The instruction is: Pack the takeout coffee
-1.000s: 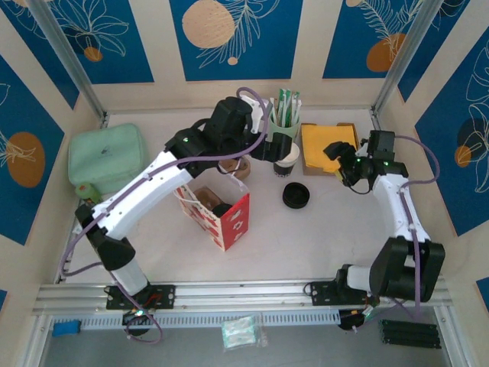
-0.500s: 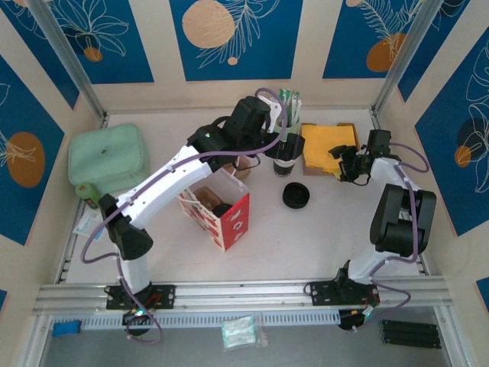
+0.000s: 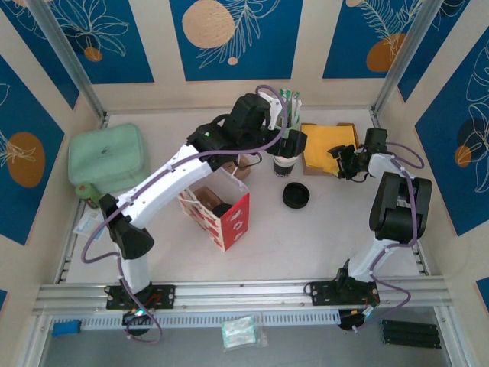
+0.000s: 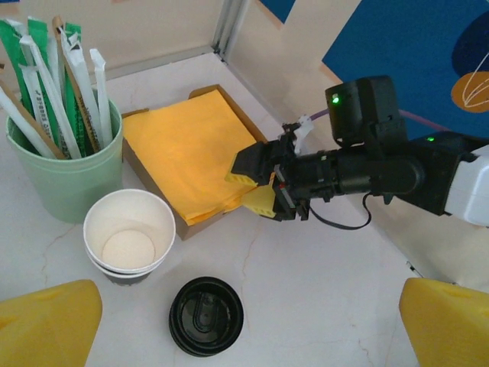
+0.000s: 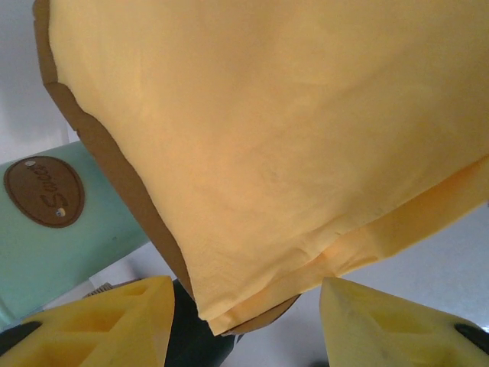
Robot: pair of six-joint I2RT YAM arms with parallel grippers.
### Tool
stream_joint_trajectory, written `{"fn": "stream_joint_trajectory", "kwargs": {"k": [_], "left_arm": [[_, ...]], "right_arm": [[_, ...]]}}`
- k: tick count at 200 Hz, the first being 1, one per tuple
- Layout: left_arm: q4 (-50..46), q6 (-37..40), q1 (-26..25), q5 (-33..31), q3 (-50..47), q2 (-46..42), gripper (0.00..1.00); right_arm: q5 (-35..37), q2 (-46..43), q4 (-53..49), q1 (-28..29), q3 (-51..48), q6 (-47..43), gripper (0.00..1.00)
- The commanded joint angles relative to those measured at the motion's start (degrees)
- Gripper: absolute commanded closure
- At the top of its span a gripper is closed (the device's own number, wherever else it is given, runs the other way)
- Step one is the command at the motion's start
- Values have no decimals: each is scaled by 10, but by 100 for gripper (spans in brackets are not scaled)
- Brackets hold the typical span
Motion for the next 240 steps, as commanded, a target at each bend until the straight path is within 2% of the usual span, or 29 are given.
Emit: {"fn": "stream_joint_trajectory", "kwargs": {"k": [1, 240], "left_arm": [[14, 13, -8, 10, 21, -12, 1], [16, 15, -15, 9, 34, -10, 1]], "right_arm": [[-4, 7, 0, 5, 15, 3, 47], [11, 30, 14, 13, -9, 6, 47]]}}
